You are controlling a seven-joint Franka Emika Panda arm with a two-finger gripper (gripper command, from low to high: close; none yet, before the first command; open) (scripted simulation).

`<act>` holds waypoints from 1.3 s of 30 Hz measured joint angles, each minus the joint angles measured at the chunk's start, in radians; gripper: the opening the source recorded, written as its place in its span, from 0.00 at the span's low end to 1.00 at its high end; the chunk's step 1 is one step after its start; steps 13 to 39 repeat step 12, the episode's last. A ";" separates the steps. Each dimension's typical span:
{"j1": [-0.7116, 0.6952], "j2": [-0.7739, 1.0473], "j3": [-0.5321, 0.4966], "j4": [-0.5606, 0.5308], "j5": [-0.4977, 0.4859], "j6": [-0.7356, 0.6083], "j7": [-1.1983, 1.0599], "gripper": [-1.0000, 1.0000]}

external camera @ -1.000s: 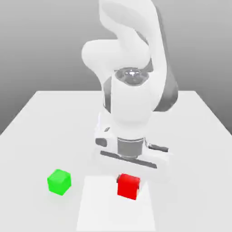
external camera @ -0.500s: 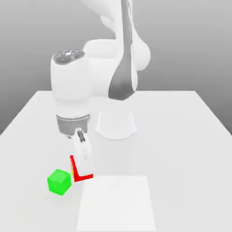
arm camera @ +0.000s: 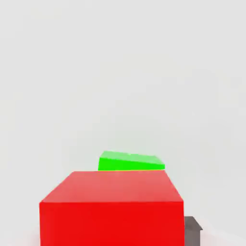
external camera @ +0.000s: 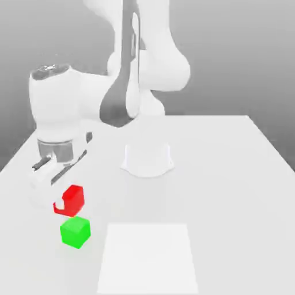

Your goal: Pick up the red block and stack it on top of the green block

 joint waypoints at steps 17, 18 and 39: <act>0.001 0.102 0.010 0.000 0.026 0.098 -0.019 1.00; 0.001 0.102 0.010 0.000 0.026 0.098 -0.019 1.00; 0.001 0.102 0.010 0.000 0.026 0.098 -0.019 1.00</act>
